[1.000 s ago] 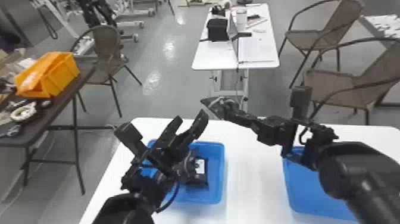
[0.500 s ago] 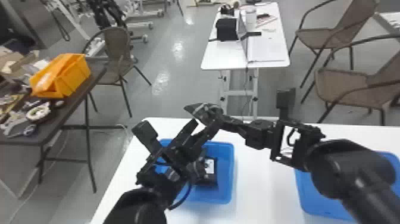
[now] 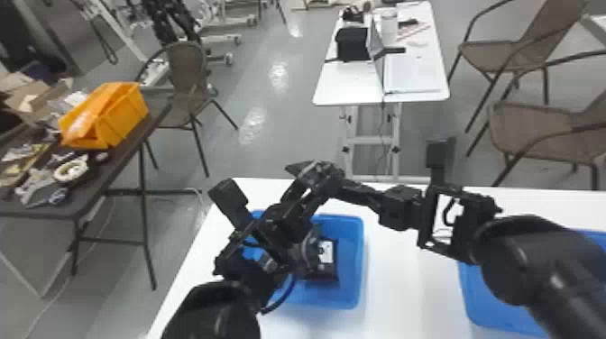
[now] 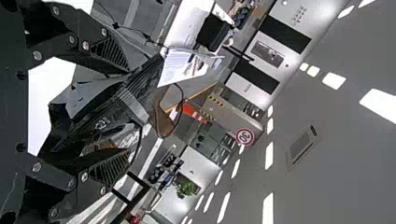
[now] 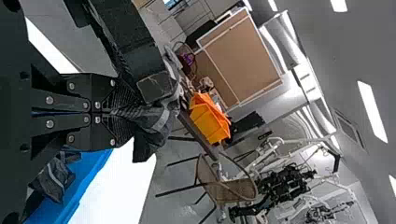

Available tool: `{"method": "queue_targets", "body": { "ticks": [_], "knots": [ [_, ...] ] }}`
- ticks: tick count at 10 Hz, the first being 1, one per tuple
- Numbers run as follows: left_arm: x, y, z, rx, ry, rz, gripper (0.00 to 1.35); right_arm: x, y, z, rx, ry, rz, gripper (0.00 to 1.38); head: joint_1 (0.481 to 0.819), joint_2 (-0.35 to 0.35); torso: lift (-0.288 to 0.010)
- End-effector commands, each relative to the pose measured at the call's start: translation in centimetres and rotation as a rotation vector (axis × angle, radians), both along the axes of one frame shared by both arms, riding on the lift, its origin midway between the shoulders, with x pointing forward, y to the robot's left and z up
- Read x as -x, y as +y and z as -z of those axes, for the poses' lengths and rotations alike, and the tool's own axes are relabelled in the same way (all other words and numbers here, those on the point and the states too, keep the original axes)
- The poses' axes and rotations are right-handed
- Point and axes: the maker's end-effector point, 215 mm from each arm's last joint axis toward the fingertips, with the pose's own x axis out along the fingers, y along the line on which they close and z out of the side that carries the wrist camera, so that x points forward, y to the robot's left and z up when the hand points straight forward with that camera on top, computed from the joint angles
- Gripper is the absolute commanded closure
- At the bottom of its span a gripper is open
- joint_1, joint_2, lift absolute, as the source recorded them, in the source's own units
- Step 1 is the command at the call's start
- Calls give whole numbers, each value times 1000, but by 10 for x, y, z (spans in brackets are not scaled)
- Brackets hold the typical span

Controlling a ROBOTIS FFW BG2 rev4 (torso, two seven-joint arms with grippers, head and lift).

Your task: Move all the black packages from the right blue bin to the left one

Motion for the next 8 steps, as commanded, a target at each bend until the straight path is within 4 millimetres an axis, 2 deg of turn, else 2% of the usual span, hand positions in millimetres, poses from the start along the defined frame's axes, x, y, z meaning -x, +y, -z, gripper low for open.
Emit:
{"method": "queue_targets", "body": {
  "ticks": [1,4,5,6,7,8],
  "knots": [
    [0,12,-7,-69,-27,-44,1248,0,0,0,1,0,0,1157,695,247,0],
    [2,26,-16,-110,-64,-81,1214,0,-1,2,-2,3,3,1156,695,266,0],
    [3,29,-18,-110,-72,-90,1214,-3,-3,-1,-20,-7,16,1053,695,268,0],
    [4,32,-19,-108,-79,-96,1214,-6,-6,-5,-29,-26,31,581,695,273,0],
    [4,36,-20,-111,-85,-105,1214,-10,-17,-8,-45,-45,67,108,695,274,0],
    [6,48,-17,-135,-81,-126,1214,-18,-38,-11,-19,-93,115,30,695,270,0]
  ]
}}
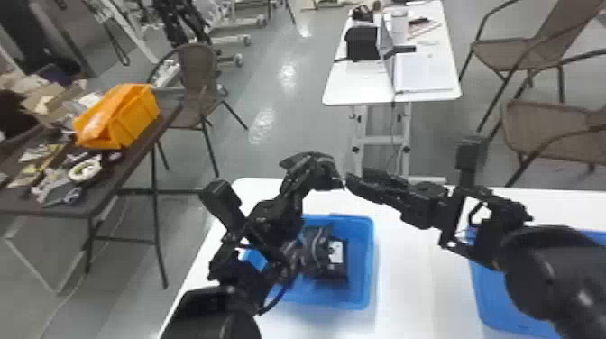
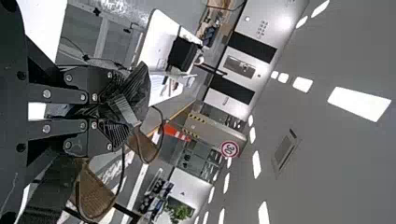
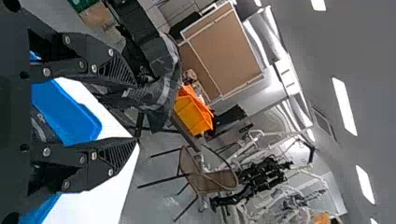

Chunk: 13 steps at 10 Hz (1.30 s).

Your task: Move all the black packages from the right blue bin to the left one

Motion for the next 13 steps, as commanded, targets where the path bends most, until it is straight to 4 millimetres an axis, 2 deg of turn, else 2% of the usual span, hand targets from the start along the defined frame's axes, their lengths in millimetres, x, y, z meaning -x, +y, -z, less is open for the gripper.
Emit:
{"method": "queue_targets", "body": {
  "ticks": [1,2,3,4,5,6,7,8,9,10,11,12,13],
  "knots": [
    [4,23,12,-75,13,-47,1214,-10,-39,1,52,-55,86,150,695,261,0],
    [7,41,26,-197,33,-80,1214,-8,-69,16,88,-52,141,229,695,257,0],
    [9,52,45,-335,78,-89,1214,1,-95,37,112,-19,187,272,695,245,0],
    [13,51,70,-414,133,-71,1214,8,-118,54,147,10,236,285,695,232,0],
    [18,44,95,-432,180,-43,1214,14,-134,62,147,31,272,285,695,214,0],
    [22,41,115,-424,212,-32,1174,16,-141,64,147,37,284,285,695,201,0],
    [27,44,127,-389,237,-33,702,18,-144,65,158,33,283,285,695,183,0],
    [31,51,125,-373,228,-47,140,19,-147,64,184,13,291,285,695,174,0],
    [28,54,105,-386,159,-68,15,19,-160,58,209,-20,352,285,695,174,0],
    [26,59,73,-393,72,-97,154,20,-176,53,220,-43,424,285,695,173,0],
    [27,61,41,-415,1,-113,237,24,-189,51,231,-53,469,285,695,162,0],
    [32,60,11,-426,-71,-125,271,29,-200,49,249,-63,499,285,695,149,0],
    [44,64,-11,-423,-110,-145,272,37,-214,45,293,-85,539,285,695,138,0]
  ]
}}
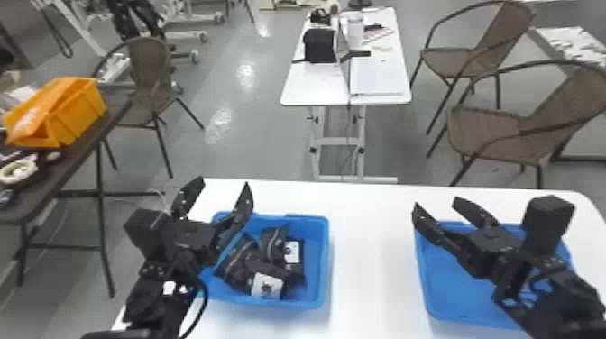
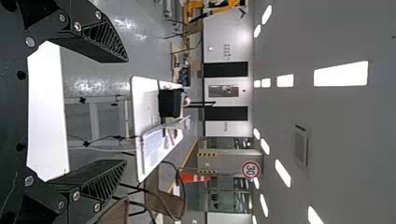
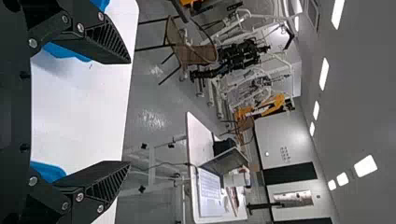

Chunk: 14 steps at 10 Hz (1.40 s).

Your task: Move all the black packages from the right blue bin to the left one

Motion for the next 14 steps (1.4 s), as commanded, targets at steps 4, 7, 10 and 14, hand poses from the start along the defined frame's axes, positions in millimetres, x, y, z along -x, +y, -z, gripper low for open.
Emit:
{"method": "queue_targets", "body": {
  "ticks": [4,7,10,14],
  "knots": [
    [71,10,6,20,5,-50,272,66,-51,-2,71,-5,130,286,695,105,0],
    [109,11,71,3,204,-52,272,117,-56,13,163,36,130,286,695,97,0],
    [129,11,59,-30,199,-175,272,167,-89,28,269,72,240,286,695,108,0],
    [119,-12,62,61,204,-142,272,162,-93,37,229,60,156,286,695,48,0]
  ]
}}
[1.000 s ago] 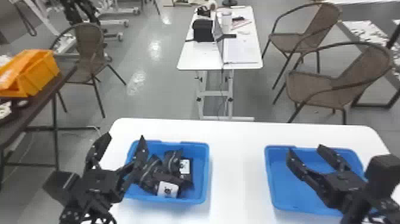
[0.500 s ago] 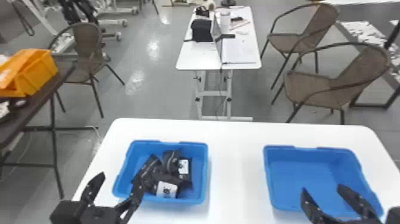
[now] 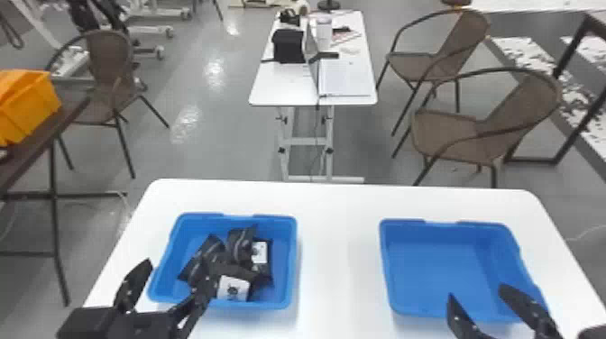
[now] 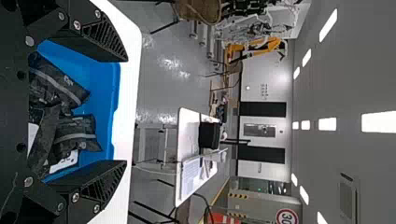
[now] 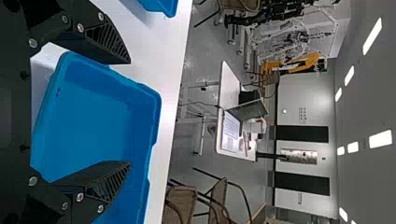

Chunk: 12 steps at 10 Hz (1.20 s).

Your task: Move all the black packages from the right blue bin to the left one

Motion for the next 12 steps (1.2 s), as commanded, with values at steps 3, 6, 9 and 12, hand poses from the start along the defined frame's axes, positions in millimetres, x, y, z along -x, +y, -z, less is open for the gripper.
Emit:
{"method": "queue_targets", "body": {
  "ticks": [3,6,9,12],
  "knots": [
    [0,-4,2,14,-3,9,272,-1,1,4,-15,8,6,286,695,22,0],
    [-1,-4,1,11,-5,9,272,0,-3,12,-3,55,18,286,695,21,0],
    [-1,-3,0,1,-7,12,272,0,-8,13,38,80,27,286,695,12,0],
    [-5,-4,-4,-10,-17,23,272,0,-9,13,38,79,28,288,695,10,0]
  ]
}}
